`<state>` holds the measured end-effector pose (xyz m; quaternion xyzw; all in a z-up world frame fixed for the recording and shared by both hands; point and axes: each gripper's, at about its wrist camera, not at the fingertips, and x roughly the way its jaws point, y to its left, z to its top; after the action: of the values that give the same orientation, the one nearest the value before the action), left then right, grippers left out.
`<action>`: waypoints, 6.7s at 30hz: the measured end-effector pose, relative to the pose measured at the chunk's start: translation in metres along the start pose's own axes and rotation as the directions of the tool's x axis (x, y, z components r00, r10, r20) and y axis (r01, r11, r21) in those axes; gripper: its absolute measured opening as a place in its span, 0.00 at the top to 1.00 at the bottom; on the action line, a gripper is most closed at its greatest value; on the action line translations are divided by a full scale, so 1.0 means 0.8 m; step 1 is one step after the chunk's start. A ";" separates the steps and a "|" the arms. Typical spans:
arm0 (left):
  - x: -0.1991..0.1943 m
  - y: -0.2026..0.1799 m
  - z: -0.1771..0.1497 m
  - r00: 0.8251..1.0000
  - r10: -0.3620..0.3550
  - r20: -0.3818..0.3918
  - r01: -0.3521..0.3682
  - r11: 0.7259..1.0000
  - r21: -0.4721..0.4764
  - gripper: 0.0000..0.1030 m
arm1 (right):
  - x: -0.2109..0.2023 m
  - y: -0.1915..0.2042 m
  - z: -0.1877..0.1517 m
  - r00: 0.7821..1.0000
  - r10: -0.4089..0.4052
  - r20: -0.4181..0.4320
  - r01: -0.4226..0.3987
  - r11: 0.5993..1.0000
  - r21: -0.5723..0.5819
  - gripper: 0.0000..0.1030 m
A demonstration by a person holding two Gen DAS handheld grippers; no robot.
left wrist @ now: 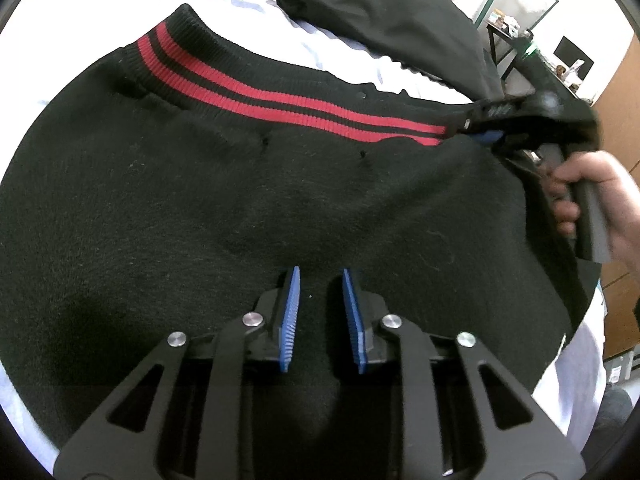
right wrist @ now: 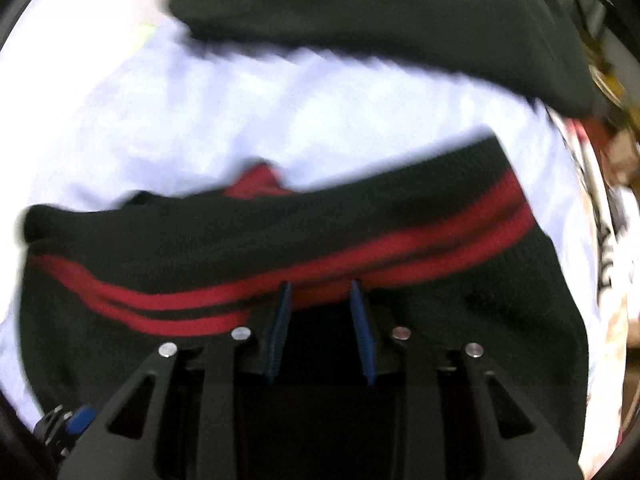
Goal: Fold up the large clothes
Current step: 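Smooth the folded jacket with the right tool while the left tool presses it, then open both tools at the folded edge of the jacket, then grasp the folded edge with both tools and lift it to fold again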
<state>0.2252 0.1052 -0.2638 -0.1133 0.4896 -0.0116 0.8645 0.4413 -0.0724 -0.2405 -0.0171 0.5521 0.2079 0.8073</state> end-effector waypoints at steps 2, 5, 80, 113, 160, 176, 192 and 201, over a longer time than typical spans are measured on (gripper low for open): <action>0.000 0.003 0.002 1.000 0.006 0.000 -0.006 1.000 -0.009 0.82 | -0.016 0.039 -0.004 0.999 0.041 0.023 -0.039 0.998 -0.057 0.68; 0.002 0.006 0.003 1.000 0.024 0.006 -0.024 1.000 -0.003 0.89 | -0.014 0.107 -0.012 0.996 0.093 -0.011 -0.094 0.983 -0.159 0.69; -0.006 -0.011 -0.023 0.985 0.138 0.103 -0.152 0.978 0.143 0.97 | -0.127 -0.024 -0.286 0.983 0.109 0.145 -0.115 0.993 0.034 0.98; -0.127 0.082 -0.102 0.993 0.113 0.033 -0.112 0.993 -0.021 0.43 | -0.164 -0.145 -0.338 0.957 0.184 0.226 -0.235 0.945 0.225 0.34; -0.077 0.097 0.040 0.991 -0.096 -0.097 0.091 0.994 -0.055 0.11 | -0.161 -0.130 -0.253 0.974 0.207 0.096 -0.226 0.927 0.298 0.23; -0.115 0.131 -0.056 0.999 -0.031 0.023 0.033 0.997 -0.077 0.11 | -0.150 -0.080 -0.257 0.979 0.098 0.177 -0.158 0.918 0.365 0.20; -0.130 0.113 -0.080 0.996 -0.079 -0.040 0.073 0.989 -0.126 0.11 | -0.126 -0.089 -0.228 0.987 0.092 0.134 -0.133 0.929 0.346 0.39; -0.154 0.099 -0.073 0.989 -0.146 -0.025 0.130 0.934 -0.333 0.11 | -0.191 -0.063 -0.166 0.952 0.207 0.225 -0.269 0.919 0.289 0.52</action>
<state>0.1038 0.1873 -0.2050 -0.2905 0.4965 0.0071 0.8180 0.2953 -0.2007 -0.1651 0.1999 0.4965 0.2144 0.8171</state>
